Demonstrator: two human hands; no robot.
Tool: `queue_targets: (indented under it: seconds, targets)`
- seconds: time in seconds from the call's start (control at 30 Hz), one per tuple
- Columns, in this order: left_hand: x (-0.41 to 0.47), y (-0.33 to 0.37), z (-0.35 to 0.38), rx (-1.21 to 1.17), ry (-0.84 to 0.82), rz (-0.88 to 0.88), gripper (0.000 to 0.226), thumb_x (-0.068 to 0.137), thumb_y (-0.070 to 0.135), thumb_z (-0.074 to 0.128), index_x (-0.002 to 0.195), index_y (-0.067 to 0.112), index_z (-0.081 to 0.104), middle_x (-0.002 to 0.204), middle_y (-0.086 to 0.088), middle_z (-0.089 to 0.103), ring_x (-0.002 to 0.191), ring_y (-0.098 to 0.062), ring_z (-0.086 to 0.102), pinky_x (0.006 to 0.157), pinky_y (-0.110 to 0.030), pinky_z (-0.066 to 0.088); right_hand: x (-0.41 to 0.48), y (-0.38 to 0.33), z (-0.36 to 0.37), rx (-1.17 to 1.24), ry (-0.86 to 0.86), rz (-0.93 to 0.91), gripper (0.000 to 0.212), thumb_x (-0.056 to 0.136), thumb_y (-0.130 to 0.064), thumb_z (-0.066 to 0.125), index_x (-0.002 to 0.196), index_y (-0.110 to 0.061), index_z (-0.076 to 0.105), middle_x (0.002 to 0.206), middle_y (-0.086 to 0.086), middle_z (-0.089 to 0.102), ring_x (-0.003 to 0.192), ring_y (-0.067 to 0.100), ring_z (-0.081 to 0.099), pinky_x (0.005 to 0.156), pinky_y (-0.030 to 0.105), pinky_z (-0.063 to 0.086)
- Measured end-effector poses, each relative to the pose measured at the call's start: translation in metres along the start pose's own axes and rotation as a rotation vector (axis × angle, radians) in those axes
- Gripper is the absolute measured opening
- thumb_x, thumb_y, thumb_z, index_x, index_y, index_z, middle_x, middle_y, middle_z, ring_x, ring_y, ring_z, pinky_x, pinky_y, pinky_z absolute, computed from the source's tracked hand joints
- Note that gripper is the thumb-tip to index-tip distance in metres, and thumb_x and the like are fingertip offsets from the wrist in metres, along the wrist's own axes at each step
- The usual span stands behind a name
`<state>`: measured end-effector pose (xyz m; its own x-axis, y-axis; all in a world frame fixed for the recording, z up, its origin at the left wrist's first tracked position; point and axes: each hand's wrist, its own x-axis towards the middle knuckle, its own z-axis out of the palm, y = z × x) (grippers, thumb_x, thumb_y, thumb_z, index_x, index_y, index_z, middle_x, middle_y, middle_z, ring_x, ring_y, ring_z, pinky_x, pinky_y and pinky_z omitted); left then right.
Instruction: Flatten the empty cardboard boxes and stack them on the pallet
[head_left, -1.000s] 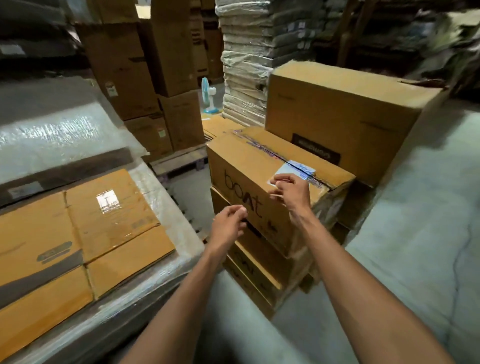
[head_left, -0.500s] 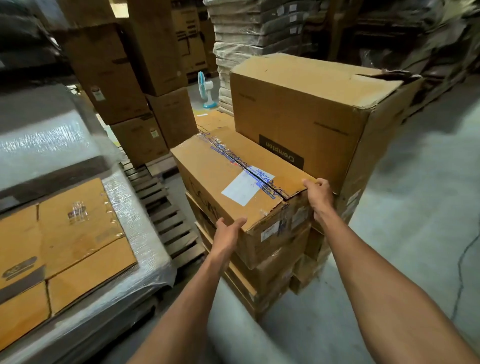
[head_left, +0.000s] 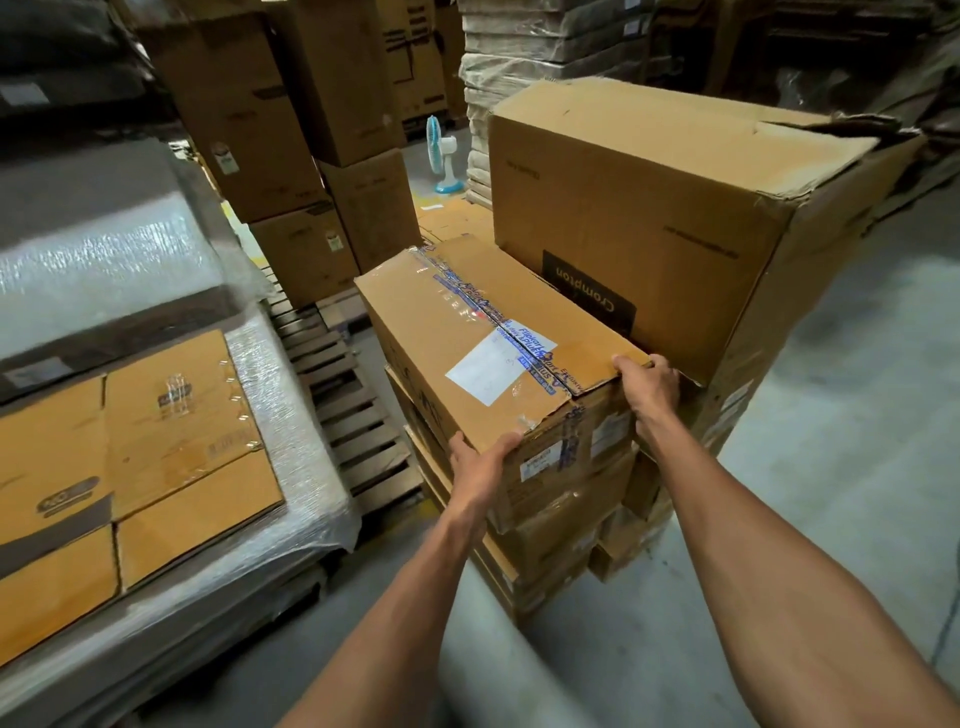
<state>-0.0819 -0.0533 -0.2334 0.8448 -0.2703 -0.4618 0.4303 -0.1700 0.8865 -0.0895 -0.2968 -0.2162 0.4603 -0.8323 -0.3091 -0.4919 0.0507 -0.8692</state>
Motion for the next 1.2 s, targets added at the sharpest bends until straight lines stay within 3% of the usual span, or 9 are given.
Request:
queue_targets:
  seconds: [0.13,0.23,0.37,0.6,0.77,0.87,1.0,1.1,1.2]
  targets:
    - [0.006,-0.005,-0.014,-0.059,0.104,0.034,0.135,0.037,0.080,0.084,0.149,0.041,0.019,0.141,-0.007,0.046,0.117,-0.028,0.061,0.096,-0.054,0.056,-0.009,0.000,0.007,0.012,-0.033,-0.031,0.055,0.088,-0.052,0.068,0.128,-0.020,0.048,0.134,0.012,0.045,0.114,0.031,0.053,0.099,0.050,0.050]
    - [0.005,0.003,-0.028,-0.174,0.158,0.026,0.116,0.050,0.074,0.086,0.142,0.046,0.022,0.134,-0.009,0.055,0.108,-0.029,0.068,0.085,-0.051,0.061,-0.024,0.002,0.019,0.040,-0.083,-0.088,0.053,0.087,-0.050,0.070,0.121,-0.021,0.040,0.124,0.012,0.045,0.102,0.030,0.056,0.079,0.042,0.053]
    - [0.000,0.015,-0.045,-0.278,0.218,0.034,0.074,0.085,0.044,0.079,0.136,0.032,0.027,0.119,-0.009,0.064,0.093,-0.024,0.071,0.072,-0.043,0.059,-0.051,0.002,0.042,0.099,-0.077,-0.180,0.055,0.088,-0.049,0.070,0.119,-0.022,0.033,0.119,0.012,0.052,0.096,0.029,0.060,0.059,0.030,0.045]
    - [0.000,0.039,-0.081,-0.236,0.297,0.094,0.063,0.087,0.035,0.078,0.132,0.024,0.035,0.110,-0.004,0.066,0.085,-0.016,0.068,0.067,-0.035,0.054,-0.085,-0.018,0.054,0.117,-0.096,-0.226,0.068,0.087,-0.051,0.072,0.138,-0.018,0.041,0.114,0.006,0.057,0.099,0.023,0.057,0.058,0.023,0.037]
    - [-0.012,0.052,-0.110,-0.196,0.304,0.115,0.062,0.088,0.034,0.077,0.130,0.022,0.034,0.109,-0.006,0.067,0.082,-0.014,0.068,0.058,-0.031,0.050,-0.114,-0.040,0.054,0.134,-0.103,-0.305,0.059,0.088,-0.040,0.076,0.131,-0.013,0.046,0.110,0.006,0.054,0.095,0.020,0.054,0.054,0.021,0.036]
    - [-0.027,0.060,-0.134,-0.201,0.278,0.123,0.058,0.091,0.035,0.074,0.129,0.021,0.033,0.105,-0.005,0.067,0.082,-0.016,0.069,0.055,-0.038,0.054,-0.139,-0.059,0.058,0.164,-0.102,-0.366,0.058,0.087,-0.039,0.077,0.129,-0.013,0.047,0.107,0.004,0.057,0.079,0.007,0.053,0.049,0.016,0.041]
    - [-0.050,0.074,-0.179,-0.262,0.257,0.137,0.064,0.087,0.041,0.077,0.131,0.022,0.035,0.110,-0.008,0.070,0.089,-0.022,0.072,0.070,-0.059,0.061,-0.183,-0.087,0.077,0.272,-0.118,-0.446,0.049,0.085,-0.033,0.080,0.120,-0.014,0.051,0.106,0.005,0.062,0.077,0.007,0.058,0.042,0.009,0.042]
    - [-0.068,0.085,-0.224,-0.288,0.265,0.185,0.063,0.088,0.039,0.076,0.132,0.023,0.034,0.106,-0.006,0.071,0.087,-0.020,0.071,0.075,-0.060,0.060,-0.220,-0.106,0.100,0.323,-0.127,-0.501,0.046,0.082,-0.034,0.082,0.112,-0.017,0.051,0.104,0.004,0.062,0.079,0.010,0.060,0.051,0.017,0.048]
    - [-0.088,0.094,-0.277,-0.282,0.295,0.256,0.064,0.088,0.039,0.077,0.133,0.022,0.035,0.109,-0.006,0.070,0.088,-0.017,0.070,0.065,-0.043,0.059,-0.260,-0.114,0.131,0.365,-0.167,-0.536,0.052,0.081,-0.039,0.081,0.118,-0.018,0.051,0.106,0.001,0.061,0.091,0.016,0.062,0.063,0.025,0.050]
